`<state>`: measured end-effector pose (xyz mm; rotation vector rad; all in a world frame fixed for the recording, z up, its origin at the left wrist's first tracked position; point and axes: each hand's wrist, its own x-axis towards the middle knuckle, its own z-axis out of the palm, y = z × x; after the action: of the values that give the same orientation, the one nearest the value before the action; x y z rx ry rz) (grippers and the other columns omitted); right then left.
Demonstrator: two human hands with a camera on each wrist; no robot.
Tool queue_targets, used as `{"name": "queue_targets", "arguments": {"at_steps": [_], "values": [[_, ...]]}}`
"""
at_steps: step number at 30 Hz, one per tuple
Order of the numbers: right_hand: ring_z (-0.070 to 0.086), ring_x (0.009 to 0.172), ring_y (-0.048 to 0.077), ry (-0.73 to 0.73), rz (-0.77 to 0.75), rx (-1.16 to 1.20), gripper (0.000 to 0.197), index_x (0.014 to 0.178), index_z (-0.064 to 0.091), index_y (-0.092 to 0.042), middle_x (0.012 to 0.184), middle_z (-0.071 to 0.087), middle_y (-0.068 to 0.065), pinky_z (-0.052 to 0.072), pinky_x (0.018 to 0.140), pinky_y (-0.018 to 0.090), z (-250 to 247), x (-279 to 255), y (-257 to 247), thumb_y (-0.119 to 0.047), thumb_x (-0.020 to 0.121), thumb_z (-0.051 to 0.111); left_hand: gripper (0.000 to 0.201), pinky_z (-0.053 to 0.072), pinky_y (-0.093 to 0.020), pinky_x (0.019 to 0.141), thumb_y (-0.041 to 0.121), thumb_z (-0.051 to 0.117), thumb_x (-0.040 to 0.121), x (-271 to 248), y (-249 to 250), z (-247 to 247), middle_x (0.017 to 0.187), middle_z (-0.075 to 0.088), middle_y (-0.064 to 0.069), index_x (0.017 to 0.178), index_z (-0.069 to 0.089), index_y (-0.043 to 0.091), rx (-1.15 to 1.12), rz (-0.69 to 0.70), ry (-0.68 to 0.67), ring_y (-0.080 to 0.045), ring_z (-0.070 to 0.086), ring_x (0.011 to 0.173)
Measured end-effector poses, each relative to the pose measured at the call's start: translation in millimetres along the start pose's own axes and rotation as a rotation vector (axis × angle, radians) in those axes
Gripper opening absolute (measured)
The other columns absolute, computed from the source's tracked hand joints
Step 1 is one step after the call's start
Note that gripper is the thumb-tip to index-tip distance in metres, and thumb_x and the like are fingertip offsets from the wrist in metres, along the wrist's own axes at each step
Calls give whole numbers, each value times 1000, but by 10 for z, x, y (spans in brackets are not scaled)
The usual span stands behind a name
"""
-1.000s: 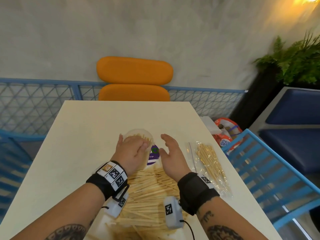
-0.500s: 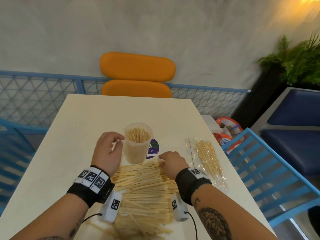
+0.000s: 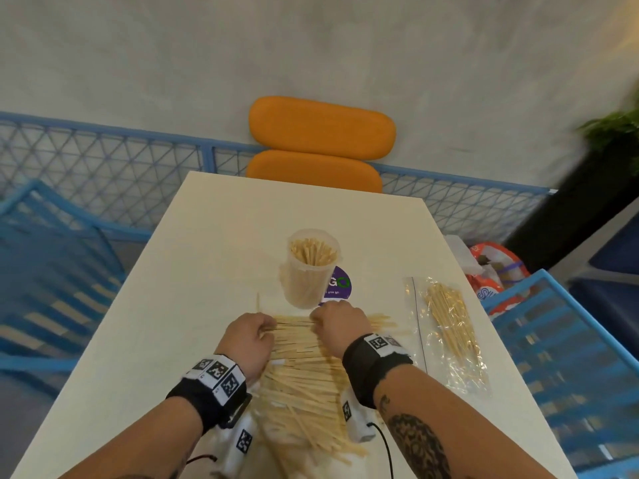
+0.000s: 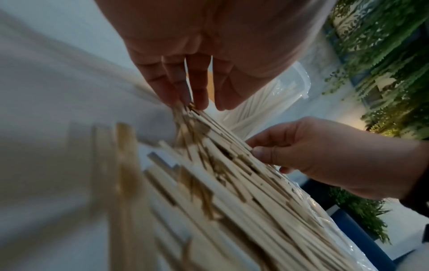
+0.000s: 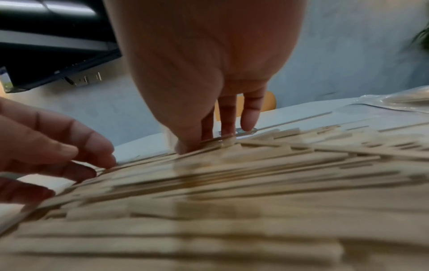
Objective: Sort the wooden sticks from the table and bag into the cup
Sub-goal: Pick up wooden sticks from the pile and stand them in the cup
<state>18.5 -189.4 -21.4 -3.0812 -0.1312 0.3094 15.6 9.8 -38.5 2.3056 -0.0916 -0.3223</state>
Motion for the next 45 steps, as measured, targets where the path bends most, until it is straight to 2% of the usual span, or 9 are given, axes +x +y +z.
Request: {"name": "queue_targets", "arguments": {"at_steps": [4, 15, 22, 25, 29, 33, 37, 41, 45], "values": [[58, 102, 25, 13, 18, 25, 20, 107, 68, -22, 106, 66, 3, 48, 88, 37, -52, -16, -16, -22, 98, 51, 22, 41, -23, 91, 12, 55, 95, -43, -3, -17, 110, 57, 6, 110, 66, 25, -41, 11, 23, -11, 54, 100], [49, 107, 24, 117, 101, 29, 29, 106, 61, -22, 107, 61, 2, 41, 86, 37, -173, -316, 140, -4, 89, 47, 25, 46, -30, 76, 10, 52, 95, -148, 183, -112, 97, 60, 9, 89, 61, 32, -213, 68, 136, -12, 59, 82], [63, 83, 18, 162, 365, 571, 15, 90, 67, -25, 88, 67, -4, 55, 78, 32, -196, -674, 446, -18, 96, 55, 16, 50, -31, 69, 16, 54, 95, -138, 419, 40, 97, 67, 4, 93, 60, 31, -308, 8, 8, -19, 65, 85], [59, 76, 6, 225, 318, 770, 10, 97, 71, -20, 83, 65, -9, 44, 66, 14, -260, -745, 357, -21, 97, 61, 10, 58, -45, 82, 25, 54, 100, -177, 664, 185, 102, 71, -1, 107, 60, 24, -534, 16, -114, -23, 70, 93], [59, 72, -5, 205, 204, 892, 14, 105, 73, -16, 85, 68, -10, 43, 66, 8, -320, -813, 175, -18, 95, 64, 30, 57, -37, 79, 35, 38, 107, -214, 967, 301, 109, 75, 2, 111, 62, 17, -921, -6, -149, -18, 71, 101], [63, 64, 7, 184, 212, 1119, 8, 100, 70, -13, 80, 68, 0, 51, 61, 17, -299, -907, 72, -12, 92, 66, 32, 56, -46, 80, 30, 32, 110, -229, 1115, 281, 94, 76, -13, 96, 52, 9, -1243, -119, -117, -29, 73, 95], [64, 66, 10, 137, 297, 1152, 9, 99, 70, -15, 85, 69, 5, 56, 69, 23, -210, -961, 149, -10, 92, 68, 31, 55, -44, 84, 26, 29, 110, -161, 1095, 98, 70, 65, -10, 94, 50, 11, -1396, -124, -15, -30, 71, 84], [64, 64, 11, 310, 386, 1219, 13, 103, 72, -14, 88, 69, 4, 57, 67, 24, -270, -913, 203, -9, 93, 66, 28, 50, -34, 64, 24, 34, 109, -91, 933, 53, 64, 48, -3, 101, 57, 10, -1296, -174, 59, -19, 51, 56], [62, 71, 14, 403, 385, 1504, 9, 100, 70, -8, 85, 65, 6, 55, 67, 28, -482, -778, 7, -6, 93, 65, 31, 47, -30, 58, 24, 36, 109, -216, 851, 208, 76, 69, -6, 111, 63, 9, -1034, -155, -156, -19, 60, 65]]}}
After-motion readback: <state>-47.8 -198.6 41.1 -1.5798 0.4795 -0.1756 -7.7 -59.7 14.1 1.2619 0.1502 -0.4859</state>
